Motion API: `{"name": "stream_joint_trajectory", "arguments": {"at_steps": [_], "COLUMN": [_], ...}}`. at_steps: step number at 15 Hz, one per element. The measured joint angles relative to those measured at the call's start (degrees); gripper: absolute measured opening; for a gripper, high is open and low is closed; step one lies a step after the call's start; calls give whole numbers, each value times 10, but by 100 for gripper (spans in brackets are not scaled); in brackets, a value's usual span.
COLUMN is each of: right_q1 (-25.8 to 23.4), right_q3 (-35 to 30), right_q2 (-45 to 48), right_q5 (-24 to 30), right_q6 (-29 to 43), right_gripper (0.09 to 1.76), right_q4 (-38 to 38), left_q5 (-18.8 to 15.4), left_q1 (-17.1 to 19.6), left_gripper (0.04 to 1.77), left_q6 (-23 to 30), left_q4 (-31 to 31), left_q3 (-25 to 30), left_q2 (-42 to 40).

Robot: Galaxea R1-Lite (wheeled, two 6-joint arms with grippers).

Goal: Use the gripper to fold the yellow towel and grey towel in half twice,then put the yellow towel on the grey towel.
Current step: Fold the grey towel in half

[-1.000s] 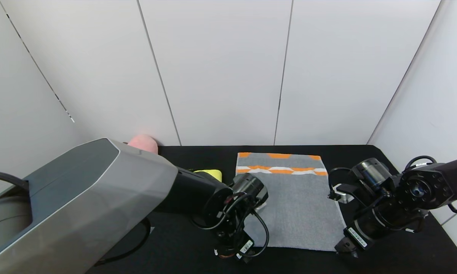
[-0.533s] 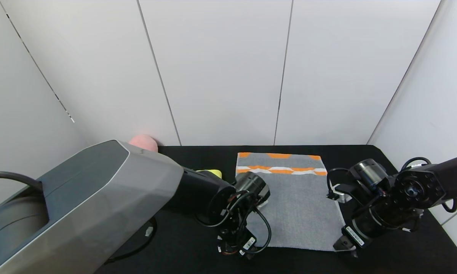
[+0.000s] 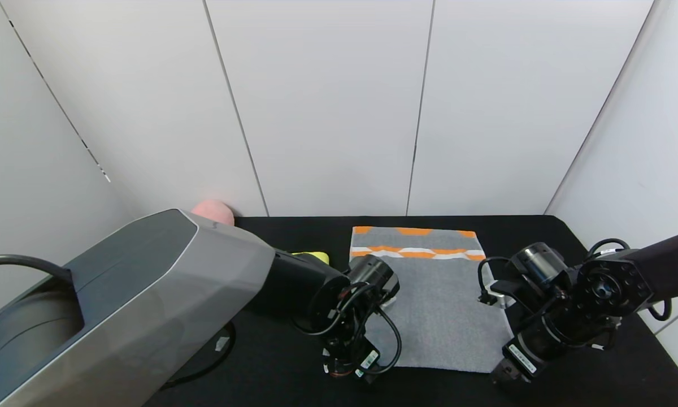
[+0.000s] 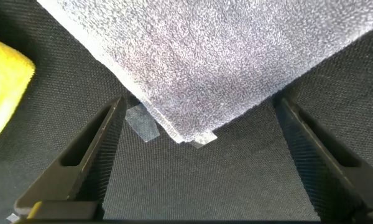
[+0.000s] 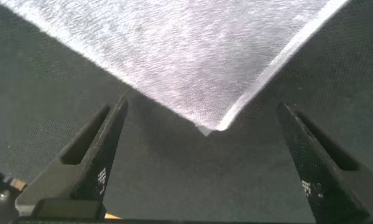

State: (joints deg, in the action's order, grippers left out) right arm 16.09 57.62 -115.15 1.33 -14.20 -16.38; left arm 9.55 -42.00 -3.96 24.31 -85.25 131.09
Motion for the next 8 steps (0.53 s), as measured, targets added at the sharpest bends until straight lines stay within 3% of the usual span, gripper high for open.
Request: {"name": "stream_joint_trajectory", "arguments": {"at_steps": [8], "right_q1": [12], "right_q3": [7], "right_q2": [-22], "right_q5": [-20], "right_q6": [0], "right_gripper": [171], "right_q4": [9], "left_q5": [-2], "left_q1": [7], "left_gripper": [172], "left_q6": [1], "left_q4": [3], "left_q3": [-21], "left_q2": [12]}}
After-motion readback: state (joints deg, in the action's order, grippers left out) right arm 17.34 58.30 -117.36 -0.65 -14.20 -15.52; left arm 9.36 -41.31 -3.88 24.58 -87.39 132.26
